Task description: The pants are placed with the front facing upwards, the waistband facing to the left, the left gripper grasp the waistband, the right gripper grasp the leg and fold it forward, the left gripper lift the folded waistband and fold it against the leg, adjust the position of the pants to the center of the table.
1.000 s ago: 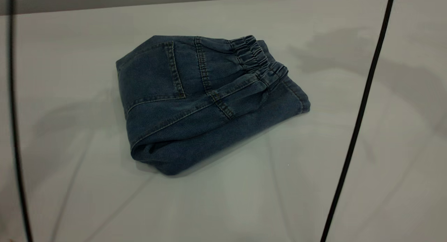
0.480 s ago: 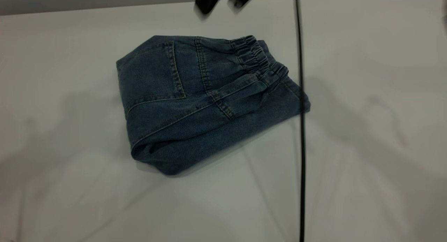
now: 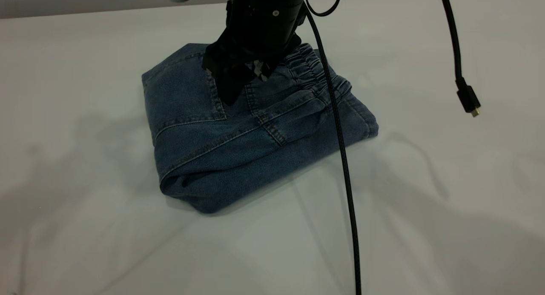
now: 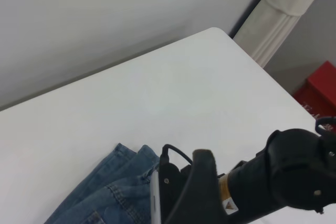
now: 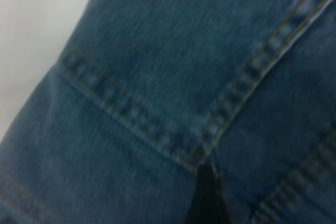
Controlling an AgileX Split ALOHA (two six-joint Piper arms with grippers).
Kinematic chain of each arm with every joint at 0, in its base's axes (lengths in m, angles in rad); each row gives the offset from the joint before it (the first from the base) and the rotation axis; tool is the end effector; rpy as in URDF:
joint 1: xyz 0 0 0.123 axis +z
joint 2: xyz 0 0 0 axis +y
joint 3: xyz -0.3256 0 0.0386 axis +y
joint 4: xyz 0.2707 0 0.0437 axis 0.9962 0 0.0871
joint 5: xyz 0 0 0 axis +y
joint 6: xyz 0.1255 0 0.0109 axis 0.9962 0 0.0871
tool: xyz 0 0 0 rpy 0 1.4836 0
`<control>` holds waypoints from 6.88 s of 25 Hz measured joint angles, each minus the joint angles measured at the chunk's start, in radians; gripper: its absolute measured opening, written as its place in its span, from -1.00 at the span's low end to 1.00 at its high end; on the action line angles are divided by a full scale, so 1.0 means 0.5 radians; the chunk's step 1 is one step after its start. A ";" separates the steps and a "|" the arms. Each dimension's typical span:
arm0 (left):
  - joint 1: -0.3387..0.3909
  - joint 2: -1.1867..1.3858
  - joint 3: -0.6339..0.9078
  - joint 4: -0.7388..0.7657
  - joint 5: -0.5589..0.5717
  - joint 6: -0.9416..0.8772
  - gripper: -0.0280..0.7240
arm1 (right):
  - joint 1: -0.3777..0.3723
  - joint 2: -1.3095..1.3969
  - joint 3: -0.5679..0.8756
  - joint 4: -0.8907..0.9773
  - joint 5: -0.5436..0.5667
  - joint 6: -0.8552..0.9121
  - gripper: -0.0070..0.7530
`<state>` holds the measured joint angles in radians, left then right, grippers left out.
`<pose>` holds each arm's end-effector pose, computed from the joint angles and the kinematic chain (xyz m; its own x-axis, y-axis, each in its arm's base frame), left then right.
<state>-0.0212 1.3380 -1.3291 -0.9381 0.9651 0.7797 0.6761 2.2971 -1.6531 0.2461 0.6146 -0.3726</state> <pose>0.3079 -0.0901 0.4345 -0.5177 0.1002 -0.8496 0.6182 0.7304 -0.2905 0.4085 0.3504 0.0990 -0.5915 -0.6895 -0.4180 -0.7750 0.6293 0.0587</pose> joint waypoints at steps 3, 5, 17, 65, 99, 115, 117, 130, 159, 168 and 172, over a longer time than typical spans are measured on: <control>0.000 0.000 0.000 0.000 0.017 0.000 0.57 | 0.009 0.079 0.000 -0.023 -0.007 0.013 0.28; 0.000 0.000 0.000 0.004 0.043 0.021 0.57 | 0.009 0.130 0.000 -0.023 -0.037 0.064 0.28; -0.002 0.000 0.000 0.002 0.105 0.032 0.57 | 0.006 0.207 -0.004 -0.133 0.006 0.645 0.26; -0.004 -0.361 0.011 0.010 0.522 -0.188 0.56 | 0.004 -1.069 0.051 -0.576 1.215 0.824 0.17; -0.047 -2.431 1.411 1.433 0.507 -1.326 0.34 | 0.004 -3.565 1.393 -0.163 1.226 0.851 0.13; -0.047 -2.481 1.644 1.565 0.265 -1.377 0.34 | 0.004 -4.325 2.299 -0.285 0.896 0.761 0.13; -0.045 -2.481 1.656 1.565 0.228 -1.377 0.34 | 0.004 -4.325 2.307 -0.293 0.900 0.745 0.13; -0.045 -2.481 1.654 1.565 0.231 -1.377 0.34 | 0.004 -4.323 2.296 -0.290 0.898 0.733 0.13; 0.058 -2.676 1.654 1.559 0.232 -1.375 0.34 | -1.134 -4.594 2.294 -0.218 0.901 0.745 0.13; 0.056 -2.676 1.654 1.559 0.232 -1.373 0.34 | -1.134 -4.594 2.294 -0.218 0.901 0.732 0.13; 0.056 -2.676 1.654 1.559 0.232 -1.373 0.34 | -1.134 -4.594 2.294 -0.218 0.901 0.734 0.13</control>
<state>0.0067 0.0000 -0.5019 -0.1583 1.0809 0.0931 0.1091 0.0000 -0.5063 0.1373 1.0649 -0.0055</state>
